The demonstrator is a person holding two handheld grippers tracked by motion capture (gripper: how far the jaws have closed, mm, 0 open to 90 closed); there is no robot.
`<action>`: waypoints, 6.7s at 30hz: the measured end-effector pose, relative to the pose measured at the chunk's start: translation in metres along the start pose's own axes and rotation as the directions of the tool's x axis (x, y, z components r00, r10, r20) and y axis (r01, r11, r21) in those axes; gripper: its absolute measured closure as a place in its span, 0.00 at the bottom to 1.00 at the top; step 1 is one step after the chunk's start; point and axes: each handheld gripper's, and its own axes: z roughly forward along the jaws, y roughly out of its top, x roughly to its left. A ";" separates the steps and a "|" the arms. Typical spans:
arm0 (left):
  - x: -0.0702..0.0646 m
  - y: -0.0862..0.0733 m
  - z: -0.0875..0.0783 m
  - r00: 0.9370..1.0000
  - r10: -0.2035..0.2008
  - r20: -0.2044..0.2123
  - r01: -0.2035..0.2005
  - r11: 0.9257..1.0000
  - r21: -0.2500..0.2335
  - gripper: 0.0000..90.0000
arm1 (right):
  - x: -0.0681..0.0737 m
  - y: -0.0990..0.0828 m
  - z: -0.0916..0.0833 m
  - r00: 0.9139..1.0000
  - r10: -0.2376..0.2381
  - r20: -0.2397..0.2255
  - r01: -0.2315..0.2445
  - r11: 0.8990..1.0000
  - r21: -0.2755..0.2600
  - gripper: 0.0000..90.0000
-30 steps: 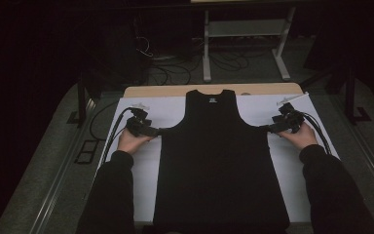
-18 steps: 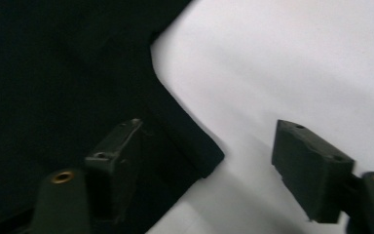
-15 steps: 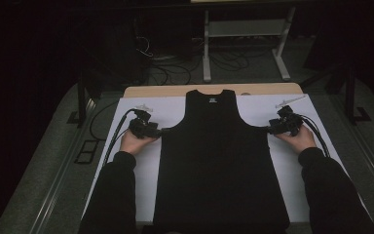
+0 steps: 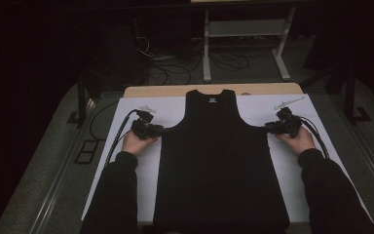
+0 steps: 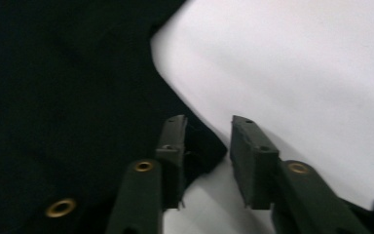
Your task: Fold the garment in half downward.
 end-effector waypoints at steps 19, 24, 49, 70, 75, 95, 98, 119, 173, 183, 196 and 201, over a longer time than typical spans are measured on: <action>0.000 0.000 -0.001 0.999 -0.028 -0.021 0.028 1.000 0.000 0.96 | 0.004 -0.001 0.000 0.999 0.028 -0.020 -0.028 1.000 -0.003 0.93; -0.005 0.001 -0.005 0.999 -0.017 -0.040 0.016 1.000 -0.025 0.96 | 0.006 -0.002 0.000 0.999 0.030 -0.012 -0.030 1.000 0.000 0.93; -0.023 -0.014 -0.035 0.998 -0.029 -0.048 0.022 0.990 -0.140 0.96 | 0.038 -0.006 -0.026 1.000 0.011 -0.022 -0.012 0.998 -0.068 0.93; -0.036 -0.023 -0.055 0.999 -0.025 -0.045 0.018 0.988 -0.155 0.96 | 0.052 -0.015 -0.049 0.999 0.015 -0.040 -0.020 0.991 -0.131 0.93; -0.041 -0.024 -0.060 0.999 -0.034 -0.043 0.025 0.984 -0.178 0.96 | 0.054 -0.017 -0.055 0.999 0.016 -0.043 -0.022 0.989 -0.146 0.93; -0.055 -0.034 -0.072 0.998 -0.029 -0.048 0.020 0.984 -0.174 0.96 | 0.061 -0.025 -0.067 0.999 0.008 -0.051 -0.016 0.987 -0.158 0.93; -0.056 -0.036 -0.073 0.999 -0.027 -0.048 0.018 0.985 -0.173 0.96 | 0.063 -0.027 -0.069 0.999 0.007 -0.054 -0.016 0.987 -0.157 0.93; -0.070 -0.047 -0.086 0.999 -0.025 -0.030 0.019 0.983 -0.185 0.96 | 0.078 -0.036 -0.083 0.998 -0.003 -0.067 -0.008 0.984 -0.175 0.93; -0.107 -0.075 -0.107 0.999 0.005 0.035 0.000 0.990 -0.140 0.96 | 0.103 -0.066 -0.107 0.994 -0.027 -0.108 0.011 0.989 -0.149 0.93; -0.112 -0.083 -0.103 0.998 0.002 0.055 0.003 0.996 -0.090 0.96 | 0.103 -0.077 -0.103 0.992 -0.010 -0.128 -0.001 0.996 -0.092 0.93; -0.112 -0.093 -0.096 0.998 -0.008 0.061 0.009 1.000 -0.019 0.96 | 0.104 -0.087 -0.098 0.988 -0.001 -0.153 -0.002 1.000 -0.017 0.93; -0.110 -0.095 -0.092 0.998 -0.015 0.061 0.015 1.000 0.006 0.96 | 0.103 -0.089 -0.094 0.987 0.009 -0.161 -0.006 1.000 0.014 0.93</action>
